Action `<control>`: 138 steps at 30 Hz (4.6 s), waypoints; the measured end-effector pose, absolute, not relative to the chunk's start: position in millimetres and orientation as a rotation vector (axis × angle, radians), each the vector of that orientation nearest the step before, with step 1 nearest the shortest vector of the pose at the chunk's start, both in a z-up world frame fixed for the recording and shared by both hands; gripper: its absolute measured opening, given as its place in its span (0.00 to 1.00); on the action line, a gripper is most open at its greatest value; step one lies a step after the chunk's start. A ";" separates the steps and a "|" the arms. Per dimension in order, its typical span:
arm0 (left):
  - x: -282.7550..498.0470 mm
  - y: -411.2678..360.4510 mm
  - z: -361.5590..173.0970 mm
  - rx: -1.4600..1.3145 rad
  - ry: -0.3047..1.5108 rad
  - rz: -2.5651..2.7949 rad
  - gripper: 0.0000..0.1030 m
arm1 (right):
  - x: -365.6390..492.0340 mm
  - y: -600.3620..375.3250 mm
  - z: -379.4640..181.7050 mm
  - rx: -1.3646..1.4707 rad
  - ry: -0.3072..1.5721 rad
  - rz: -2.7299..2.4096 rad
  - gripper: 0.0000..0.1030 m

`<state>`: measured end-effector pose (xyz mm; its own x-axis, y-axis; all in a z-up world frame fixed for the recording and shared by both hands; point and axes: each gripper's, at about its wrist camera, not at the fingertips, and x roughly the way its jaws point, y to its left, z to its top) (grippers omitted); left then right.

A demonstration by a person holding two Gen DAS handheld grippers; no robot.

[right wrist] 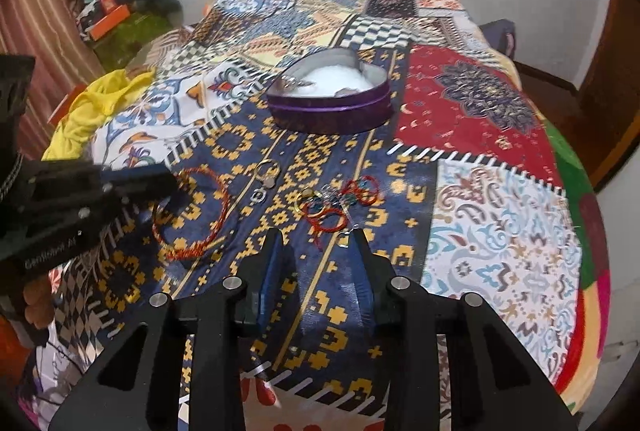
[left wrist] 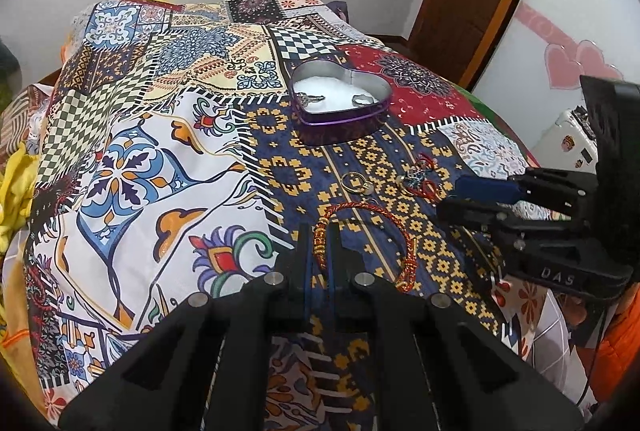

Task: Organize jewelry

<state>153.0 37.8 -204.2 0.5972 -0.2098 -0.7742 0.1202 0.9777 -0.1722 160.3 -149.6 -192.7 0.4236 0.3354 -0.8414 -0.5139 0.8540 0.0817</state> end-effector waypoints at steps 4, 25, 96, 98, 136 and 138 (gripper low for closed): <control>150.1 38.5 -202.3 -0.105 0.905 -0.196 0.04 | 162.5 -149.6 -193.1 -0.248 0.985 0.491 0.24; 145.4 47.5 -201.5 -0.135 0.897 -0.193 0.04 | 172.8 -126.3 -212.1 -0.302 0.982 0.482 0.08; 287.8 35.4 -181.7 -0.113 0.875 -0.111 0.04 | 262.3 -110.6 -128.5 -0.128 0.811 0.640 0.02; 292.1 33.1 -185.5 -0.115 0.888 -0.122 0.04 | 266.2 -109.1 -136.2 -0.139 0.832 0.633 0.02; 224.7 35.4 -136.7 -0.044 0.840 -0.105 0.45 | 221.1 -138.0 -126.9 -0.217 0.873 0.543 0.34; 217.4 32.8 -139.3 -0.033 0.852 -0.108 0.45 | 216.5 -140.8 -127.8 -0.220 0.876 0.537 0.34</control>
<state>217.4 32.8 -139.3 0.6536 -0.1087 -0.7490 0.0820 0.9940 -0.0728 216.5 -140.8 -127.8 0.5191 0.3557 -0.7772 -0.5315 0.8465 0.0324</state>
